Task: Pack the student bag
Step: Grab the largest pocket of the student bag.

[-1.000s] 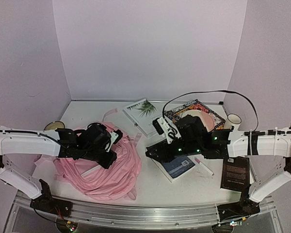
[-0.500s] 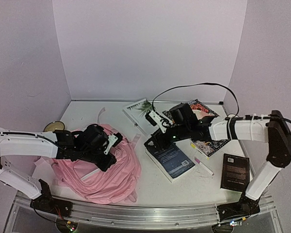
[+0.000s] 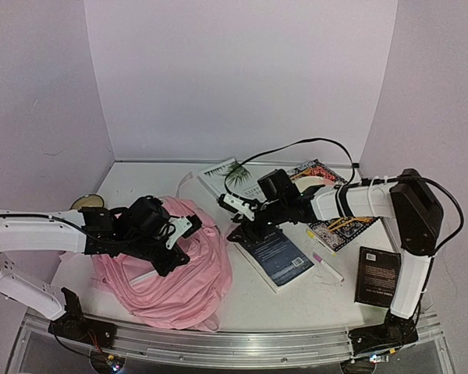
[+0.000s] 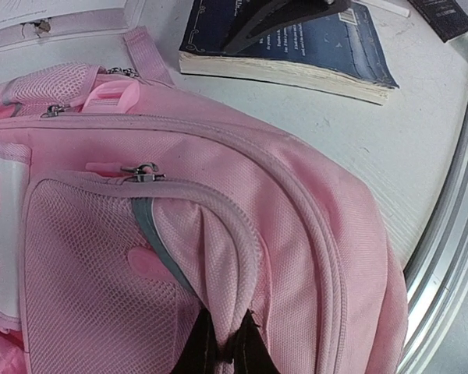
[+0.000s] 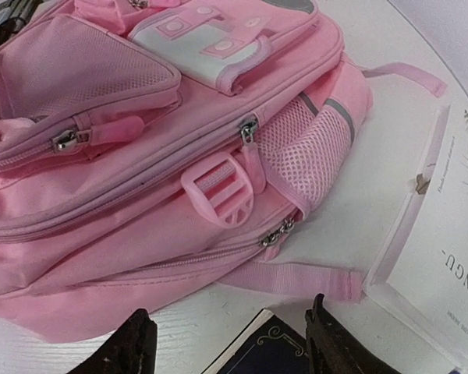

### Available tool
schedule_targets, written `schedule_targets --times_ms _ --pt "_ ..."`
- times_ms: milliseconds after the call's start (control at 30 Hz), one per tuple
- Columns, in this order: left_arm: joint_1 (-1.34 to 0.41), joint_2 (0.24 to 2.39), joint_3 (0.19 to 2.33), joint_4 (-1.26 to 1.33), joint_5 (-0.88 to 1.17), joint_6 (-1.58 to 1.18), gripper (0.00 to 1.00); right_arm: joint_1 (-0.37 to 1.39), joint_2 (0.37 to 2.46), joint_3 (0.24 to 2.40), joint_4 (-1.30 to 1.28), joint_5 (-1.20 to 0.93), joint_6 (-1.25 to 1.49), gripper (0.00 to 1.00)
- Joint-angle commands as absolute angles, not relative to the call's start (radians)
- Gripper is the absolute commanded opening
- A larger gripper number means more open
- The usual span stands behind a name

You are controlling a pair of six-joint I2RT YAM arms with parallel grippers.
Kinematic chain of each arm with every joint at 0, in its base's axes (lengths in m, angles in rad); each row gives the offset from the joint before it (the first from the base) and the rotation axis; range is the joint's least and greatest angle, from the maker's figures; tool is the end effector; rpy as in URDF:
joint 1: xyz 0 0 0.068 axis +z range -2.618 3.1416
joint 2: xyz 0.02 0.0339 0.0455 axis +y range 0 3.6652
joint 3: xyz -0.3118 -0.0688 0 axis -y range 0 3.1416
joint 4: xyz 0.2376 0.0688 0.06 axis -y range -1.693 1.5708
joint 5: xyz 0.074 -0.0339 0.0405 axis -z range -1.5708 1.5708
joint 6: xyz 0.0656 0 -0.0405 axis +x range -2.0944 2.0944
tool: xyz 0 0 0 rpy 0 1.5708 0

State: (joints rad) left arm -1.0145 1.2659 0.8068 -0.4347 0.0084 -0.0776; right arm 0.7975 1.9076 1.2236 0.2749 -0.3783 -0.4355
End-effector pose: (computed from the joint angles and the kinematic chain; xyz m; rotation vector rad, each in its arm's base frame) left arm 0.1334 -0.2155 0.2506 1.1442 2.2530 -0.4710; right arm 0.3102 0.3525 0.2505 -1.3506 1.4747 0.6081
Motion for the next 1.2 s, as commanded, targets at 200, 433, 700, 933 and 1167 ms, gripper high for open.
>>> schedule_targets --times_ms 200,433,700,933,1167 --pt "-1.017 1.275 0.938 -0.491 0.012 -0.019 0.00 0.797 2.041 1.325 0.282 -0.381 -0.548 0.56" --pt "-1.017 1.226 0.938 -0.516 0.010 -0.002 0.00 0.793 2.100 1.343 0.335 -0.399 -0.526 0.51" --pt "-1.017 1.243 0.955 -0.524 0.022 -0.002 0.00 0.794 2.138 1.400 0.341 -0.386 -0.513 0.46" --pt "-1.017 1.206 0.977 -0.524 0.029 -0.002 0.00 0.795 2.151 1.425 0.307 -0.422 -0.522 0.45" --pt "-1.017 1.162 0.987 -0.523 0.022 -0.002 0.00 0.794 2.132 1.396 0.293 -0.412 -0.507 0.45"
